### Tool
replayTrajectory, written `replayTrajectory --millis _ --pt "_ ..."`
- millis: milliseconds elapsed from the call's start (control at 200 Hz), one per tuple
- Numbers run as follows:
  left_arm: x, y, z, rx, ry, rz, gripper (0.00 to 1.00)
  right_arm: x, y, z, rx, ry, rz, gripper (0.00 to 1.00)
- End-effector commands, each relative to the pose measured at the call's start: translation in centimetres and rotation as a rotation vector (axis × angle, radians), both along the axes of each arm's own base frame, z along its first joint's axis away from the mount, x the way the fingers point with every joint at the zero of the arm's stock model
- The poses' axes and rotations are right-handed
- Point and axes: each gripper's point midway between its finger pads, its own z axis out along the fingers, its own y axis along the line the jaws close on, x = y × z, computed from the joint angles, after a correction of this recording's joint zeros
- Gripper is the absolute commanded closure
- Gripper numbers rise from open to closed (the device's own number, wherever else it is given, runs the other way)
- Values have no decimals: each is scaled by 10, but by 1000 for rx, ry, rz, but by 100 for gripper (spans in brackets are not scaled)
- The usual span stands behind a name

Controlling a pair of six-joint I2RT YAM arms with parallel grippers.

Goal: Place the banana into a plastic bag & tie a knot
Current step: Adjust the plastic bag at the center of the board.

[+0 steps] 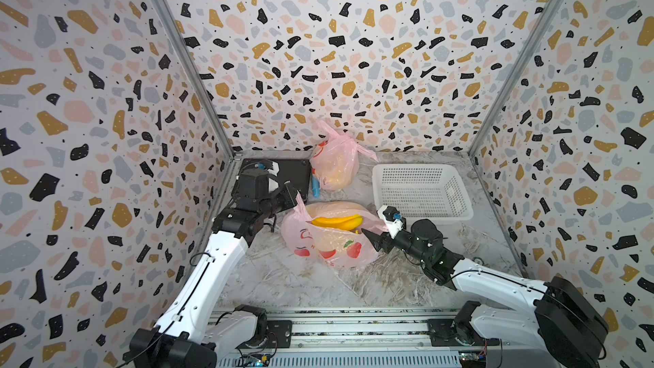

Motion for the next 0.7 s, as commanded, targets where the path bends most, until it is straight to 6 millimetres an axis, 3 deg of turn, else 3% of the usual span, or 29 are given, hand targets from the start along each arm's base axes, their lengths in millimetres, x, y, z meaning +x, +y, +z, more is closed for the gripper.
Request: replayTrajectory --millis 0,45,110,145,320,546,696 --pt "5 -2 19 -9 -62 -22 100 4 7 42 89 -71 20 37" --pt "5 -2 19 -10 -63 -24 100 2 8 47 90 -62 27 50" --pt "4 -2 22 -12 -64 -24 100 2 7 58 90 -30 18 88" --pt "4 -2 23 -11 -65 -24 100 1 5 65 88 -9 16 100" --pt "-3 2 48 -3 -105 -13 100 -15 -1 116 143 42 41 100" --pt "-29 6 112 -35 -229 -11 100 -37 -5 182 206 141 102 100" --pt "-49 8 152 -55 -309 -20 100 -45 -13 199 185 233 83 100"
